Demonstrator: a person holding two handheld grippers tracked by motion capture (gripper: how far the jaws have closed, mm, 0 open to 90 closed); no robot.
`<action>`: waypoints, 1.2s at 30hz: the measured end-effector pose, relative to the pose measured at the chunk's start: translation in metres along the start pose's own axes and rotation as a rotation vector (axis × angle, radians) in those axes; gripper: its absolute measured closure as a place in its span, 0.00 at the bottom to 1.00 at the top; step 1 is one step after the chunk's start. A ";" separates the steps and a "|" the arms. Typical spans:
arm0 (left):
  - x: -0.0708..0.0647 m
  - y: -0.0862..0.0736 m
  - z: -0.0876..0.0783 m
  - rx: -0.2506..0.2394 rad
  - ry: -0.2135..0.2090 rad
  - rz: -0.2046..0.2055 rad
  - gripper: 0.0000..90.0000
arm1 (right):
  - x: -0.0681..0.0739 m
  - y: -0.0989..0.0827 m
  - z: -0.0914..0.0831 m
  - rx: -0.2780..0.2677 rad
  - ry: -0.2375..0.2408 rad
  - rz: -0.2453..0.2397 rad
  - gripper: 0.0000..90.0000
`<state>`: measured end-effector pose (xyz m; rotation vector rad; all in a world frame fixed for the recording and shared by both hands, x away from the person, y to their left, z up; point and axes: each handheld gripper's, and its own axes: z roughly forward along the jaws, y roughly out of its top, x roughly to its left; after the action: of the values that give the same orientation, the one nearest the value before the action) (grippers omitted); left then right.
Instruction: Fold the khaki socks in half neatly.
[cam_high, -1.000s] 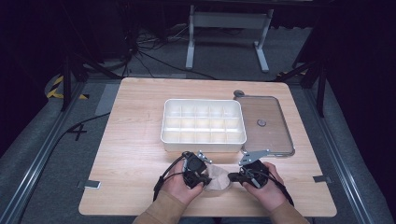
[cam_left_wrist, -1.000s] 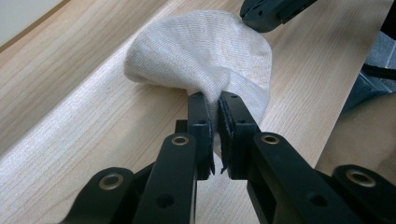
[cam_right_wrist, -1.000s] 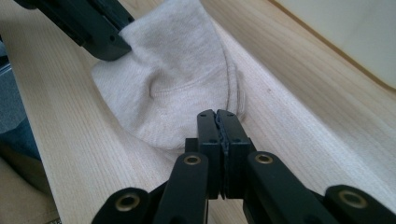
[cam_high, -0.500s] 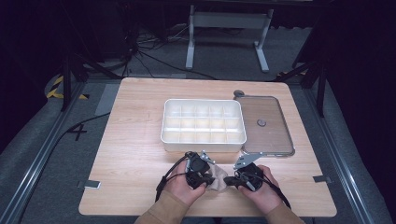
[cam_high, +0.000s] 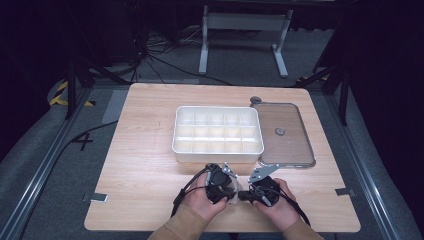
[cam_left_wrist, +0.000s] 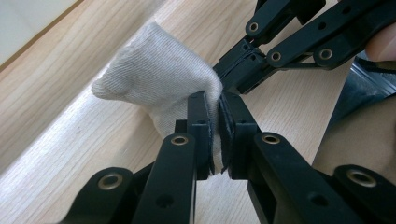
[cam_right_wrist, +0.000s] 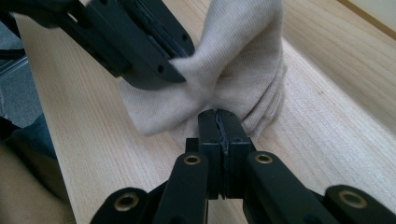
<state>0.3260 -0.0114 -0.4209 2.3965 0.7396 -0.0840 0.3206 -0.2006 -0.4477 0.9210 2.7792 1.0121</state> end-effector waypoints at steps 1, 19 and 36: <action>0.000 0.001 0.001 0.004 -0.003 0.006 0.92 | 0.000 0.000 0.000 0.002 0.003 0.000 1.00; 0.000 0.001 0.009 0.004 -0.022 0.006 0.91 | -0.004 0.004 -0.018 -0.028 -0.016 0.010 1.00; -0.002 0.000 0.010 0.004 -0.027 0.002 0.89 | 0.007 0.022 -0.026 -0.196 -0.046 -0.027 0.99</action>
<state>0.3253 -0.0184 -0.4284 2.3946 0.7255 -0.1169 0.3202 -0.1986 -0.4132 0.8657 2.5904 1.2163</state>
